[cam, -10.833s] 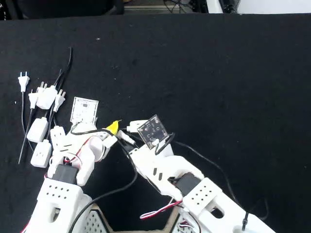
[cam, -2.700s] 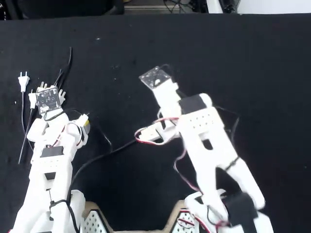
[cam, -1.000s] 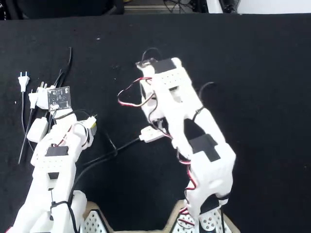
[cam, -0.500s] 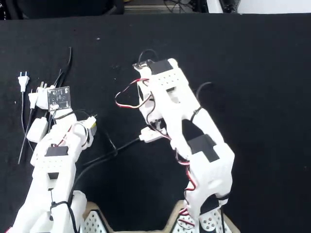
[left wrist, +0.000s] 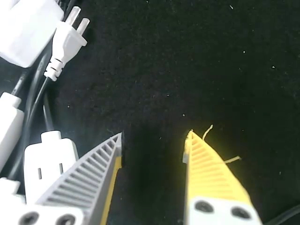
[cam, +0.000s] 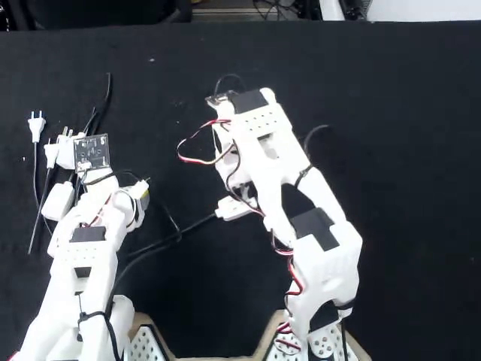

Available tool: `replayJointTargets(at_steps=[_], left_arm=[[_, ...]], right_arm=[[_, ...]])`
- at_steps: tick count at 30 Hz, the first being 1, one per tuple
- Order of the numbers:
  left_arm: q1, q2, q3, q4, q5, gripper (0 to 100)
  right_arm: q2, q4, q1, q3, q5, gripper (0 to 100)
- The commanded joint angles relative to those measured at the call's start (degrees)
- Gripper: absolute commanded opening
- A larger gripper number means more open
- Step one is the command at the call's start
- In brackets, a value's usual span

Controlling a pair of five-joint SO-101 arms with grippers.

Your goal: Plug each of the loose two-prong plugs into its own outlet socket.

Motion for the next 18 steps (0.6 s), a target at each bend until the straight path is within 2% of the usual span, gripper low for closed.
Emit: replayJointTargets(at_steps=[1,18], left_arm=[[0.3,-1.3,-0.3,-0.6,-0.4,22],[0.2,-1.5,-0.3,-0.6,-0.5,22]], right_arm=[[-0.4,1.6,-0.8,-3.6,-0.8,1.1],[0.0,1.1,0.6,-2.7,-0.4,1.1]])
